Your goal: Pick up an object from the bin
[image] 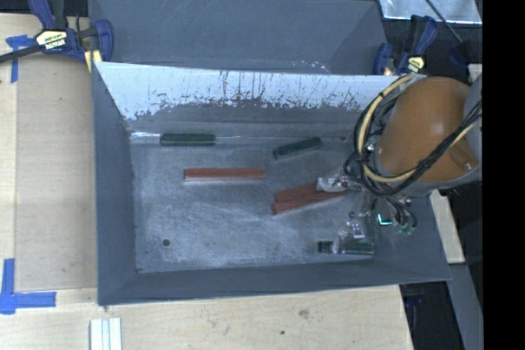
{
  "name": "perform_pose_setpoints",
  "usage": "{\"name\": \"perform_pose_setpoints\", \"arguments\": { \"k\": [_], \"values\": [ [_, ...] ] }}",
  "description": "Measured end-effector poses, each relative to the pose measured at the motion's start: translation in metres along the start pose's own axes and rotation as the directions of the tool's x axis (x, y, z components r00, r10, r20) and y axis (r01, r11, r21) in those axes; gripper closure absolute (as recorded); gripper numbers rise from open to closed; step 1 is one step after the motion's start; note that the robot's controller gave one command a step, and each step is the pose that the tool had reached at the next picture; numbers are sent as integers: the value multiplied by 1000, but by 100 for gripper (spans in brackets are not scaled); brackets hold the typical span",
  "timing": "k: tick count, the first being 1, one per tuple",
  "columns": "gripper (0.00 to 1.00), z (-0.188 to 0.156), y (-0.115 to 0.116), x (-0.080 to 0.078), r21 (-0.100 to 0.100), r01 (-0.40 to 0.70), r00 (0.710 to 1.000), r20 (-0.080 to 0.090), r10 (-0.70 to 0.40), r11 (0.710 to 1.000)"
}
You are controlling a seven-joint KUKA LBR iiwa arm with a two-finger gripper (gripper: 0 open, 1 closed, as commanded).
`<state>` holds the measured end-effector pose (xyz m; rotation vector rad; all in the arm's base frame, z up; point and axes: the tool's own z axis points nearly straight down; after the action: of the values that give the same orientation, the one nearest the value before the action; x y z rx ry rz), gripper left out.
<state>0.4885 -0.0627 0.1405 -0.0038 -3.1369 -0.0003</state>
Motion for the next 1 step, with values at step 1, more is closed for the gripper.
{"name": "perform_pose_setpoints", "arguments": {
  "k": [1],
  "values": [
    [0, -3, 0, -2, 1, 2, 1000, 7, -2, 1000]
  ]
}}
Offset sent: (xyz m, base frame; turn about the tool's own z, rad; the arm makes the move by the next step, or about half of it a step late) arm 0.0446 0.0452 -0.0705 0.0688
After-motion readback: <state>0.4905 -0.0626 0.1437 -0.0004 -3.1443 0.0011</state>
